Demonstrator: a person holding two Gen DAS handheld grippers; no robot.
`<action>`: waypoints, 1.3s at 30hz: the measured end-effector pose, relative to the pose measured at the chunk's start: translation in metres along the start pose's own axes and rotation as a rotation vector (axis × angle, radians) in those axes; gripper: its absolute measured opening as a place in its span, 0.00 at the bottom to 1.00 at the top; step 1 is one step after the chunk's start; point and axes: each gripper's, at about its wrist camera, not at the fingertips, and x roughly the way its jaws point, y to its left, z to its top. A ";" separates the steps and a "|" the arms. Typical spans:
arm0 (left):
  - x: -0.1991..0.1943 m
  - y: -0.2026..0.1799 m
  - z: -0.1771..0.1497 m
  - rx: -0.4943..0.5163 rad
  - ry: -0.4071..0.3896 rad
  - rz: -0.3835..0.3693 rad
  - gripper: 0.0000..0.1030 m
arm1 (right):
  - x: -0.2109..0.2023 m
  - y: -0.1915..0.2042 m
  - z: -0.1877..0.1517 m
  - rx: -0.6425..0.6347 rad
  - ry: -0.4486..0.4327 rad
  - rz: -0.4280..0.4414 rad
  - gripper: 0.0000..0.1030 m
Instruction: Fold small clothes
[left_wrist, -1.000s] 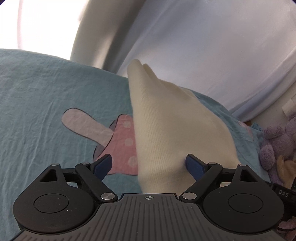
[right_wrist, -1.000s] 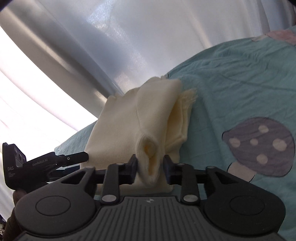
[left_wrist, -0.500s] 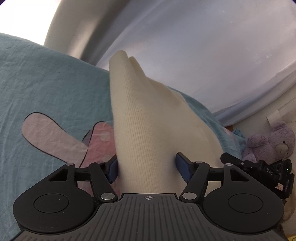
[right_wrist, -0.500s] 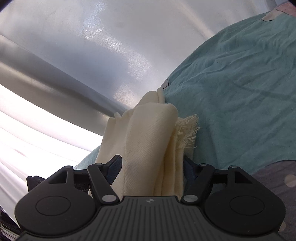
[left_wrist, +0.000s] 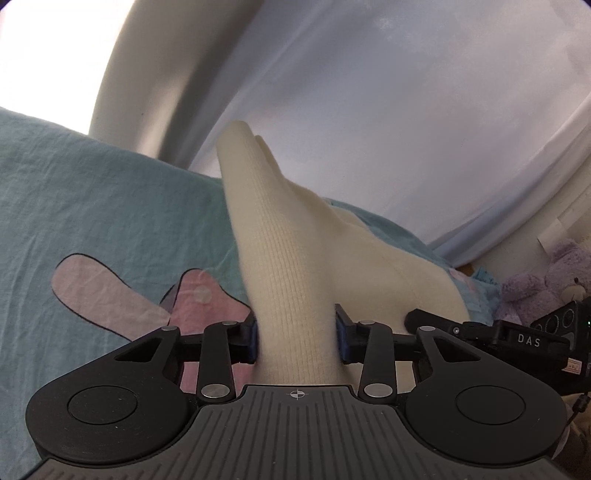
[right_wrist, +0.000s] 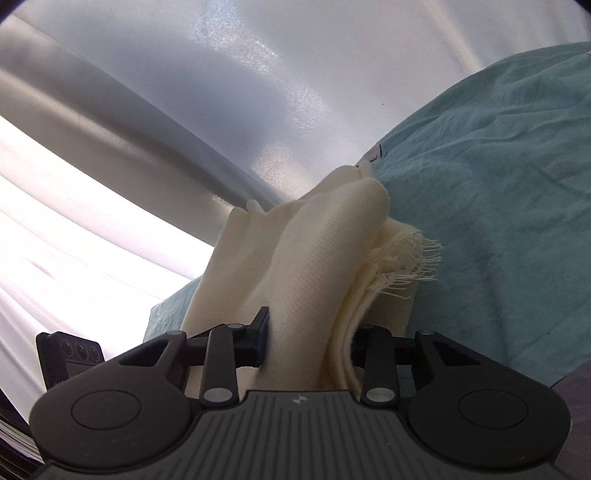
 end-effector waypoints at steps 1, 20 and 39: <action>-0.006 -0.002 -0.001 0.003 -0.010 -0.006 0.38 | -0.001 0.005 0.000 -0.005 -0.003 0.009 0.30; -0.115 0.022 -0.018 -0.039 -0.198 0.405 0.69 | -0.015 0.124 -0.050 -0.505 -0.131 -0.332 0.44; -0.090 -0.004 -0.055 0.076 -0.145 0.510 0.87 | 0.020 0.147 -0.105 -0.743 -0.104 -0.435 0.34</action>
